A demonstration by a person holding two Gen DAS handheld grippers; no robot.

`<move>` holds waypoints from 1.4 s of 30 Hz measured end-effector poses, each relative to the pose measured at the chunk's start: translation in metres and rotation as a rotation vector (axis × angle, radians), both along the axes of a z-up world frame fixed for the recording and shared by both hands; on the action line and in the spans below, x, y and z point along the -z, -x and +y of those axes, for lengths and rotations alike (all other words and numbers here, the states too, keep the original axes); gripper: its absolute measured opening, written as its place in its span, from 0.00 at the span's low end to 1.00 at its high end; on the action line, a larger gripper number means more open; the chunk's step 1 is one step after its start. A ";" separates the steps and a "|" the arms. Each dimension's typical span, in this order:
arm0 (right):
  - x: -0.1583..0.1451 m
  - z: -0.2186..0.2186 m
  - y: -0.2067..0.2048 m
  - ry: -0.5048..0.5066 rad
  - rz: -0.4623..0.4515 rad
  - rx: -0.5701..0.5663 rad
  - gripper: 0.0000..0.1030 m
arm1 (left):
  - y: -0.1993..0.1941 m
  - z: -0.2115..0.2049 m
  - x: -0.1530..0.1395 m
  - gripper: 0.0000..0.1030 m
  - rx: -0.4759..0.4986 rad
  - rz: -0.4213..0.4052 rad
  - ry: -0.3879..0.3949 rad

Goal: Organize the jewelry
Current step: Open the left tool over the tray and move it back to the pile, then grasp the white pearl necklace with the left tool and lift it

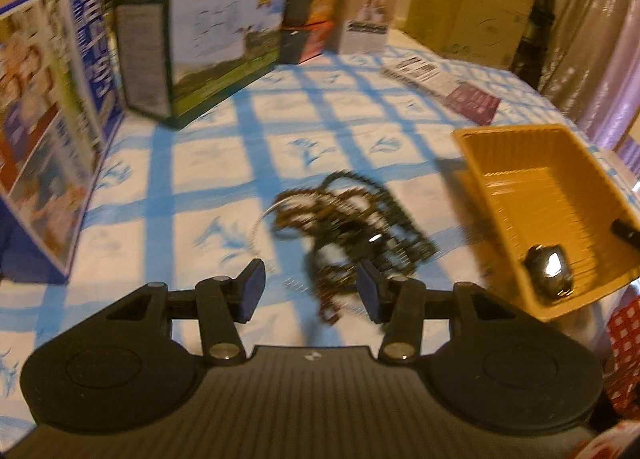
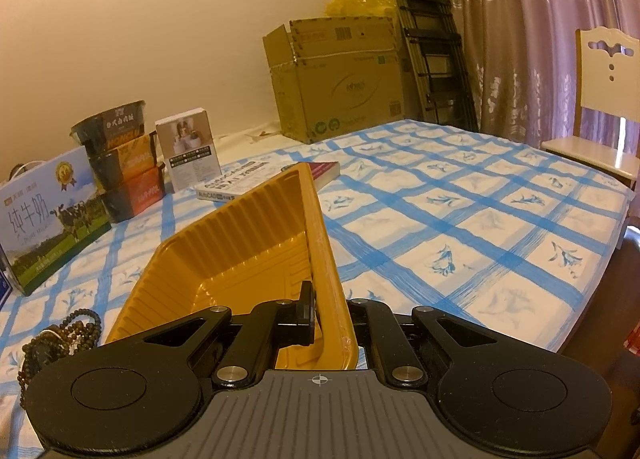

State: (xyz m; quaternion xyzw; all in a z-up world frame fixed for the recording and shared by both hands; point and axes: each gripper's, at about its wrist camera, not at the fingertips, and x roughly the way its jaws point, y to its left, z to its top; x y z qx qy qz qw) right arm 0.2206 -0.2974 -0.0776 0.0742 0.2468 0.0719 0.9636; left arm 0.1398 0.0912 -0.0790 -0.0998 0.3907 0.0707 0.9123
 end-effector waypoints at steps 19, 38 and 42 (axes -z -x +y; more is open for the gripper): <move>-0.001 -0.002 0.002 0.012 -0.001 -0.004 0.06 | -0.020 0.012 0.028 0.40 0.079 0.014 -0.146; -0.001 -0.001 0.002 0.016 0.000 -0.004 0.06 | -0.062 0.027 0.059 0.27 0.113 0.069 -0.177; -0.001 -0.001 0.002 0.016 0.000 -0.004 0.06 | -0.072 0.032 0.064 0.21 0.092 0.074 -0.154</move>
